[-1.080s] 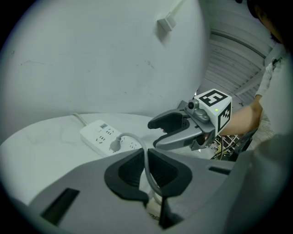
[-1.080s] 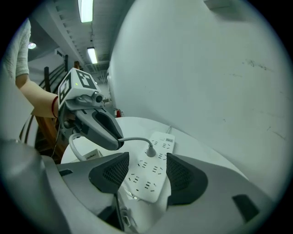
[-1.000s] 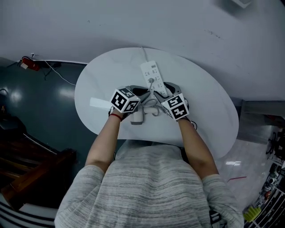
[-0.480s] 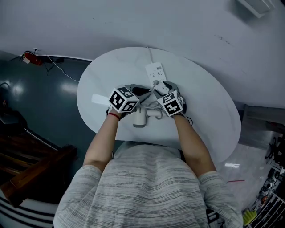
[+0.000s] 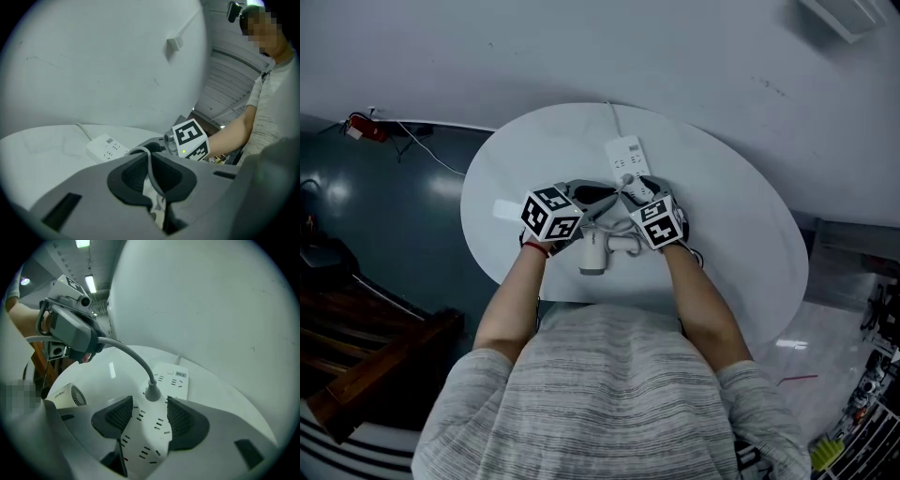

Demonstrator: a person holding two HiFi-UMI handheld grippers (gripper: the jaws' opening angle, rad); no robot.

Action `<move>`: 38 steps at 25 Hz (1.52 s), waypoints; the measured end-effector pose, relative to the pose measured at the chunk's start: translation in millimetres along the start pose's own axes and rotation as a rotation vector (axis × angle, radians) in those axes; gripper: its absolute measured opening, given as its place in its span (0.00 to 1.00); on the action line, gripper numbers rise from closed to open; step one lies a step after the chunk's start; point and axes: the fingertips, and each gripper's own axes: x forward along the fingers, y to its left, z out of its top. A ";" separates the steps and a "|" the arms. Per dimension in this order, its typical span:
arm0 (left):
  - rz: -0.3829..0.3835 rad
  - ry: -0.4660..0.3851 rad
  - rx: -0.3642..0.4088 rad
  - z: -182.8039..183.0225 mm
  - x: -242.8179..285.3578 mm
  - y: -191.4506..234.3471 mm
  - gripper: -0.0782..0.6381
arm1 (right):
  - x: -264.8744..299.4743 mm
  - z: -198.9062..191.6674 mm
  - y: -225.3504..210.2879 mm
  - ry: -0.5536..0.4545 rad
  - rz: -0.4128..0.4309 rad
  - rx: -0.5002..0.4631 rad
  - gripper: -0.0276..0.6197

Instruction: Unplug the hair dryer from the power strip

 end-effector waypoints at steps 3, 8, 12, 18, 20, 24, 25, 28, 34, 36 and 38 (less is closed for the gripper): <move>-0.034 -0.031 -0.036 9.1 -0.1 -1.8 0.15 | 0.0 -0.2 -0.1 -0.010 -0.002 0.002 0.42; -0.072 -0.061 -0.079 18.5 -2.6 -3.8 0.15 | 2.8 3.1 5.4 0.001 0.012 0.000 0.42; -0.072 -0.087 -0.102 24.9 -4.0 -2.8 0.15 | 3.5 3.9 6.6 0.019 0.016 0.002 0.42; -0.038 -0.155 -0.120 35.3 -9.8 4.2 0.15 | 3.2 4.3 7.5 0.021 0.021 0.005 0.42; -0.028 -0.183 -0.130 39.5 -13.2 8.4 0.15 | 3.5 5.3 8.2 0.019 0.023 0.005 0.42; -0.038 -0.161 -0.099 43.1 -9.7 3.5 0.15 | 4.3 5.8 8.2 0.023 0.024 0.003 0.42; -0.049 -0.140 -0.083 41.4 -7.6 -0.9 0.15 | 4.3 5.7 8.2 0.026 0.024 0.002 0.42; -0.062 -0.113 -0.060 36.5 -6.0 -8.6 0.15 | 3.6 5.6 8.5 0.033 0.025 0.002 0.42; -0.064 -0.214 -0.082 59.4 -9.1 -4.9 0.15 | 3.7 6.6 9.8 0.020 0.022 0.005 0.42; -0.067 -0.234 -0.087 65.9 -8.1 -6.0 0.15 | 4.4 6.6 9.7 0.019 0.022 0.004 0.42; -0.066 -0.243 -0.098 66.6 -8.9 -4.4 0.15 | 4.6 6.2 10.2 0.020 0.023 0.004 0.42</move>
